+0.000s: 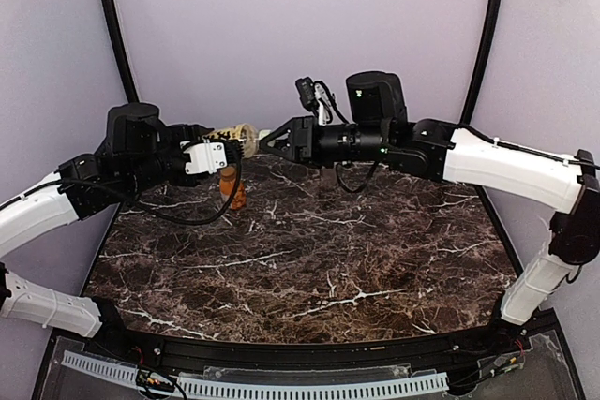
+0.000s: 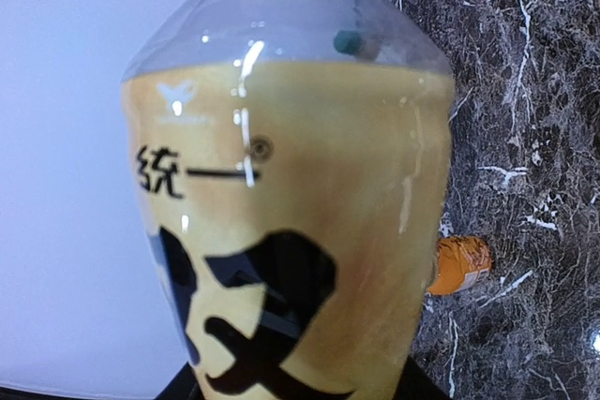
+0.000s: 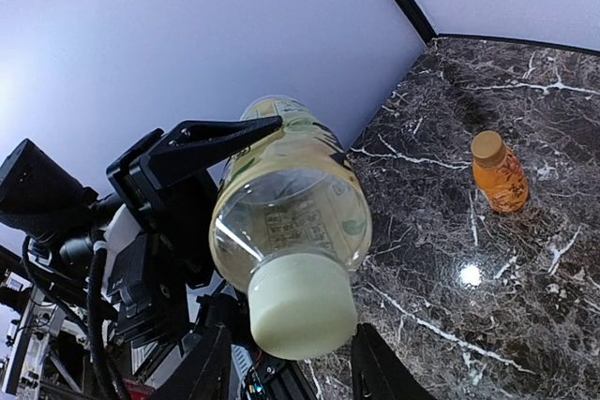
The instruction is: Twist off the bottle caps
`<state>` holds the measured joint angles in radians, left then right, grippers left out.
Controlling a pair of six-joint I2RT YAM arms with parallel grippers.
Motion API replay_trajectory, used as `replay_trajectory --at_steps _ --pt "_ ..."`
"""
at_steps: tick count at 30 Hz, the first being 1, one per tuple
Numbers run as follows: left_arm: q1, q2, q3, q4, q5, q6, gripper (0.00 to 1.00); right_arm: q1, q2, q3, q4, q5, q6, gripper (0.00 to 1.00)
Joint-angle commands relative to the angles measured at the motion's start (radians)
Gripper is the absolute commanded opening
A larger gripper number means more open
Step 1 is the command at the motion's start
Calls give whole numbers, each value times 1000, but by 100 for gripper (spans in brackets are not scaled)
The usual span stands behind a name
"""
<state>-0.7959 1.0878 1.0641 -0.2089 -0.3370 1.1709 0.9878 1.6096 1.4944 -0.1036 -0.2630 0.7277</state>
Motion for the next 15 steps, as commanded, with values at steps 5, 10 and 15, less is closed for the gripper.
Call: replay_trajectory --at_steps 5,10,15 --pt "-20 -41 -33 33 9 36 42 -22 15 -6 81 -29 15 45" --pt "-22 -42 -36 33 9 39 42 -27 0 -39 123 -33 24 38" --pt "-27 -39 -35 44 8 42 42 -27 14 -39 131 -62 36 38"
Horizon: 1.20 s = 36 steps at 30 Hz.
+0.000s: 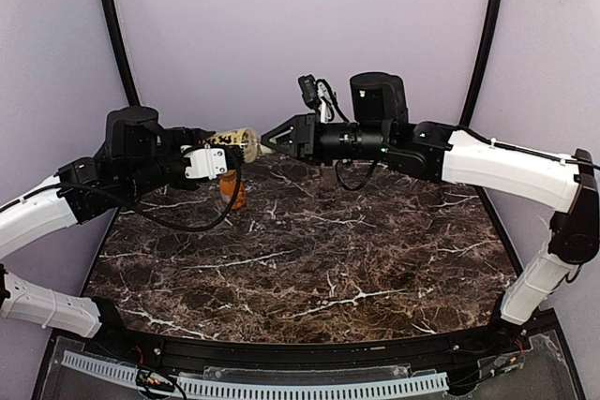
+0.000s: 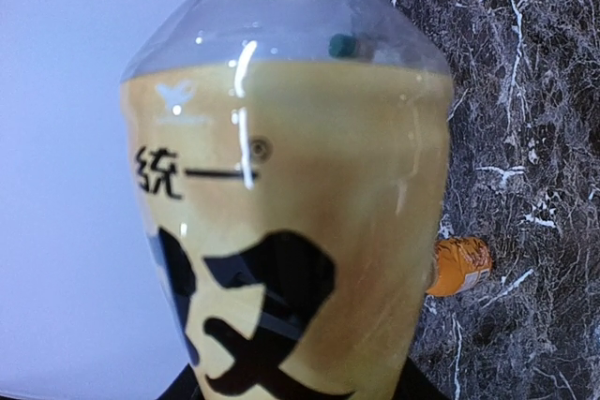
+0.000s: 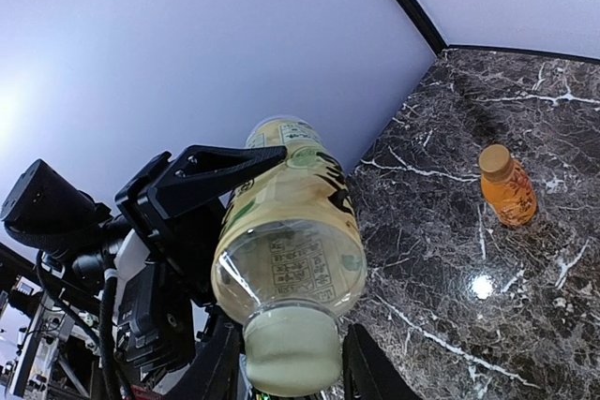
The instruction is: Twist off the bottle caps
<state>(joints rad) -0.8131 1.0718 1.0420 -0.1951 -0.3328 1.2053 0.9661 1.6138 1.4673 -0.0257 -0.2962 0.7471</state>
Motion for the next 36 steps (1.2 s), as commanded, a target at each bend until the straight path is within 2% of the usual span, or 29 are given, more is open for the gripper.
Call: replay_trajectory --at_steps 1,3,9,12,13,14,15,16,17,19,21,26,29,30,31,33,34,35,36 --pt "-10 -22 -15 32 3 8 42 -6 11 -12 53 -32 18 38" --pt "-12 -21 -18 36 0 11 42 -6 10 -16 53 -31 18 34" --pt "-13 -21 -19 44 -4 0 42 -6 15 -8 47 -58 0 14" --pt "-14 -17 -7 22 5 -46 41 -7 23 17 34 -128 -72 0" --pt "-14 -13 11 -32 15 -93 41 -6 23 28 30 -162 -124 0" --pt "-14 -11 25 -74 58 -126 41 -4 22 42 -7 -193 -186 0" --pt "-13 -4 60 -195 99 -194 41 2 20 59 -31 -215 -271 0" --pt "-13 7 79 -267 205 -230 40 13 16 77 -98 -228 -411 0" --pt "-13 12 114 -416 283 -289 40 31 13 96 -153 -239 -522 0" --pt "-14 25 147 -593 583 -351 39 81 0 111 -247 -239 -748 0" --pt "-14 34 157 -683 744 -413 38 122 1 125 -327 -200 -924 0" --pt "-14 38 155 -682 870 -518 35 188 80 250 -554 -59 -1156 0" --pt "-13 43 171 -682 884 -524 35 207 79 254 -583 59 -1248 0" --pt "-14 43 176 -679 885 -523 35 209 72 246 -573 92 -1267 5" --pt "-14 44 177 -678 882 -522 35 212 63 237 -556 118 -1273 22" --pt "-13 44 175 -671 865 -521 35 212 47 226 -521 129 -1262 63" --pt "-13 43 172 -663 855 -521 35 211 38 224 -503 137 -1241 87" --pt "-13 41 170 -657 827 -520 35 211 30 224 -483 153 -1208 97" --pt "-13 37 163 -642 808 -519 35 211 19 228 -465 178 -1164 98"
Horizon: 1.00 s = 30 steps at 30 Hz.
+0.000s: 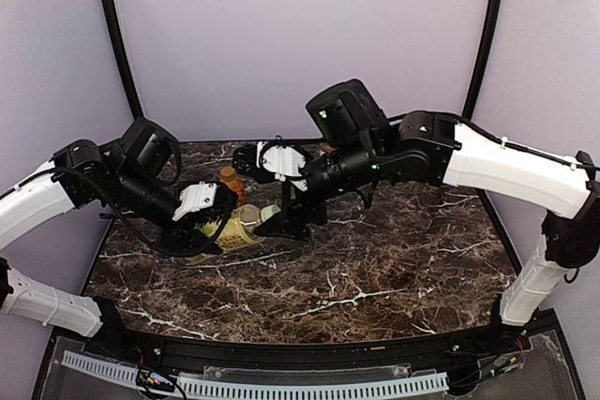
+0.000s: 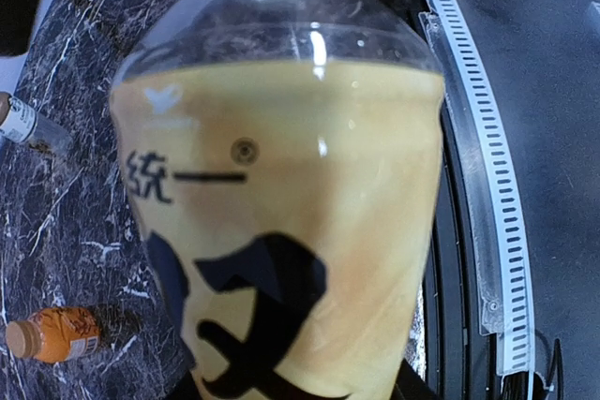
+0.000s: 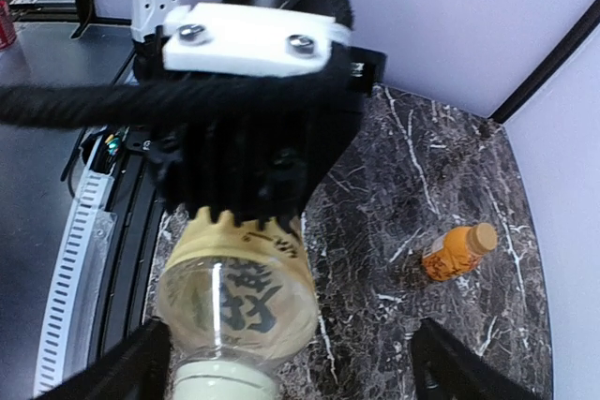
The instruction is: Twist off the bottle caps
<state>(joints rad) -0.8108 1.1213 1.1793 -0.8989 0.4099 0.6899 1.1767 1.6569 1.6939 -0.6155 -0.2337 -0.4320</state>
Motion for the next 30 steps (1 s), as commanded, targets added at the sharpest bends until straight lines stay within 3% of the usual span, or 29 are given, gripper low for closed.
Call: replay_trajectory --at_steps 1,7,10,12,21,30 --pt "-15 -19 21 74 20 -3 35 -5 -37 6 135 132 60 99" --pt "-14 -37 -21 260 -297 17 36 -141 -127 -21 234 -17 611 99" --pt "-15 -38 -35 371 -465 52 39 -209 -139 -49 230 -24 906 89" --pt "-15 -38 -45 430 -546 80 40 -220 -141 -73 236 -19 1004 84" --pt "-17 -43 -79 543 -665 178 40 -221 -62 -69 304 -114 1087 80" --pt "-20 -50 -85 538 -651 203 40 -221 -9 -46 374 -183 1084 61"
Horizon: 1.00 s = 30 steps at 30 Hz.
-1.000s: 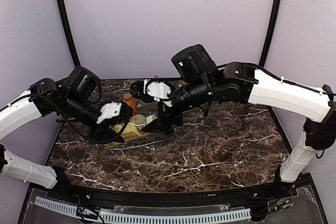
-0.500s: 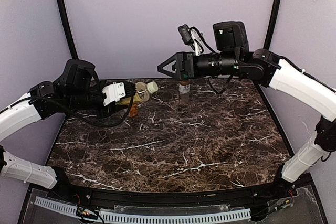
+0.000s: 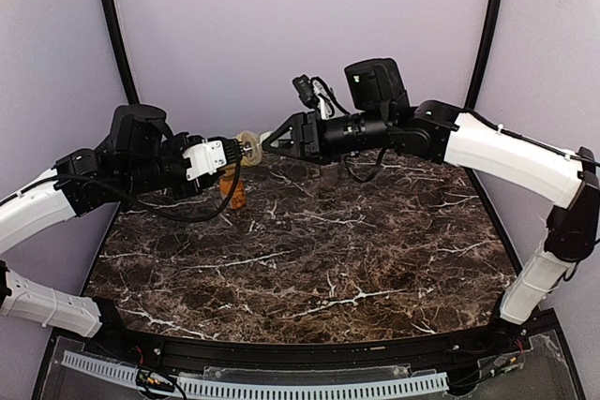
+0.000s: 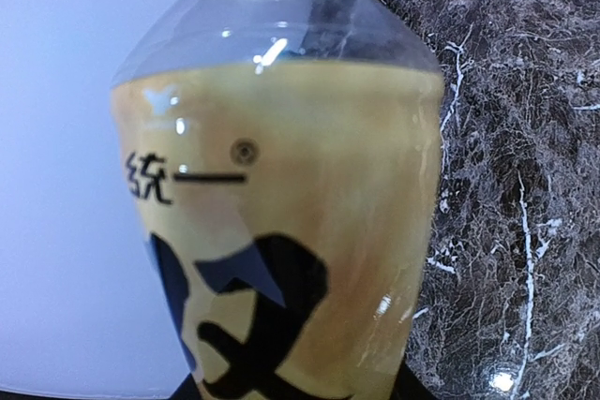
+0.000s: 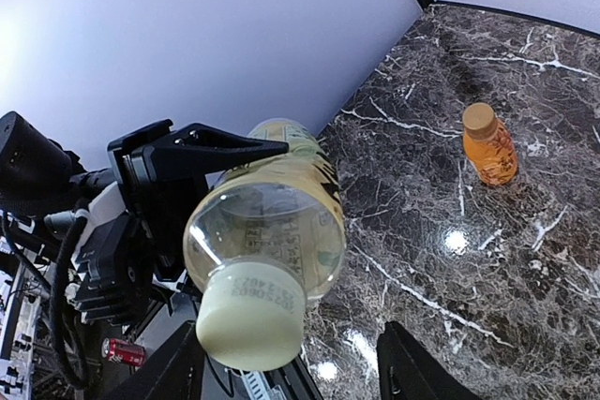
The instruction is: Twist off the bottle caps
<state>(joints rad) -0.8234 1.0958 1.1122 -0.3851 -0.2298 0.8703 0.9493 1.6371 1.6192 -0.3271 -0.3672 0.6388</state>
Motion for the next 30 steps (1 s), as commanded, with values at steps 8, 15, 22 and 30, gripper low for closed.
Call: replay_trajectory --at_steps 8,15,22,30 --pt "-13 -24 -30 38 -8 38 40 6 30 31 114 -69 15 35" --pt "-14 -24 -33 39 -19 21 40 4 32 41 88 -109 -28 4" --pt "-14 -18 38 -323 456 -50 35 105 -12 83 -112 -169 -620 0" --pt "-14 -4 79 -538 795 -113 33 319 16 74 -250 126 -1176 0"
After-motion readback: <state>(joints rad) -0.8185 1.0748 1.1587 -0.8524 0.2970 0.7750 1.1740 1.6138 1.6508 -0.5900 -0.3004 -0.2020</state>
